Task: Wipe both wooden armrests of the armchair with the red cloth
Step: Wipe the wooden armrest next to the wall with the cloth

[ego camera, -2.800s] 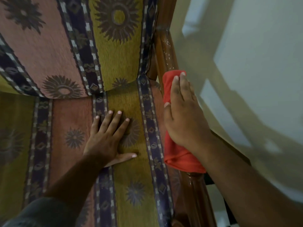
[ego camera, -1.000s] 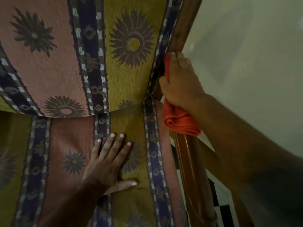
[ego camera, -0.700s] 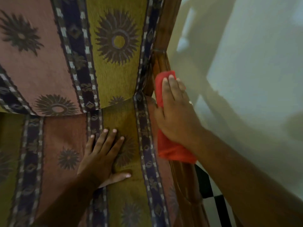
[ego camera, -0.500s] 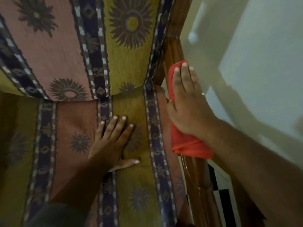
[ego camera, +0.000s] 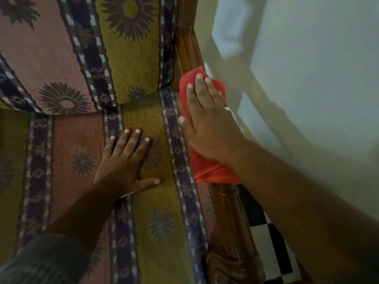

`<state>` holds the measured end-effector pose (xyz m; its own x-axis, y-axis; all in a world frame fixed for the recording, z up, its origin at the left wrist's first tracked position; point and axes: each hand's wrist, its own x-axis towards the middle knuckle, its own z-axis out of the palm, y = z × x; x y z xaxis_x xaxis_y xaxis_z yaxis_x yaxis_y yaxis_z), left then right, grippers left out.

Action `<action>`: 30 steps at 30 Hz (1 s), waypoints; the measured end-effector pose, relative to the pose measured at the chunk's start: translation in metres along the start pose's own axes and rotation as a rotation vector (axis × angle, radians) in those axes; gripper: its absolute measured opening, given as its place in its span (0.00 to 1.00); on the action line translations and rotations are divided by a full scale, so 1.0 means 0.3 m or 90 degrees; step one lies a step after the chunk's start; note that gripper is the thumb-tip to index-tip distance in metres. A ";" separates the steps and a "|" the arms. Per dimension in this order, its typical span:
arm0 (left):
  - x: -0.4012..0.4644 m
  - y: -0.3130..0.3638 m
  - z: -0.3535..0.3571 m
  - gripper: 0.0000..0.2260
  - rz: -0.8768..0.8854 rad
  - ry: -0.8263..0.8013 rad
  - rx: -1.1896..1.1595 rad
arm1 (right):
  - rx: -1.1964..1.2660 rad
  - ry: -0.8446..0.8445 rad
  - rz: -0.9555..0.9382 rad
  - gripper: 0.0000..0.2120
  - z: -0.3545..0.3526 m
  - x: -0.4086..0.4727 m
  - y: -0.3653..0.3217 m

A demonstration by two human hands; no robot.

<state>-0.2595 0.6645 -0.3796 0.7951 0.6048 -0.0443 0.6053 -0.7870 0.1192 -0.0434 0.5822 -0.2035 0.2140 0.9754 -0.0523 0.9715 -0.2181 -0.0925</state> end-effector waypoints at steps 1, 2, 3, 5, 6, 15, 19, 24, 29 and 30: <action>0.005 0.001 -0.002 0.54 -0.001 0.001 -0.004 | 0.028 -0.002 0.002 0.33 -0.002 0.005 0.008; 0.006 0.002 -0.001 0.54 0.001 0.004 -0.007 | 0.056 -0.002 0.008 0.33 -0.004 0.014 0.013; 0.005 0.003 0.001 0.54 0.003 0.007 -0.010 | 0.085 0.000 0.016 0.32 -0.006 0.030 0.017; 0.005 -0.002 0.010 0.54 0.004 0.010 -0.016 | 0.133 0.011 0.041 0.31 -0.011 0.090 0.025; 0.006 -0.003 0.014 0.54 0.007 0.011 -0.016 | 0.140 0.018 0.055 0.31 -0.014 0.125 0.031; 0.010 -0.008 0.020 0.54 0.017 0.010 -0.003 | 0.033 0.061 0.037 0.29 -0.047 0.426 0.069; 0.009 -0.010 0.031 0.53 0.022 0.028 0.001 | 0.088 0.073 0.075 0.29 -0.055 0.455 0.067; 0.012 -0.014 0.033 0.53 0.030 0.032 -0.021 | 0.130 0.044 0.066 0.30 -0.027 0.262 0.068; 0.010 -0.012 0.039 0.52 0.024 0.028 -0.034 | 0.103 0.060 0.055 0.30 -0.014 0.224 0.056; 0.010 -0.013 0.042 0.52 0.026 0.027 -0.036 | 0.083 0.068 0.058 0.30 -0.019 0.266 0.053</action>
<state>-0.2590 0.6680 -0.3926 0.8164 0.5775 0.0038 0.5680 -0.8041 0.1755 -0.0101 0.6568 -0.2034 0.3163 0.9479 0.0386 0.9278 -0.3006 -0.2209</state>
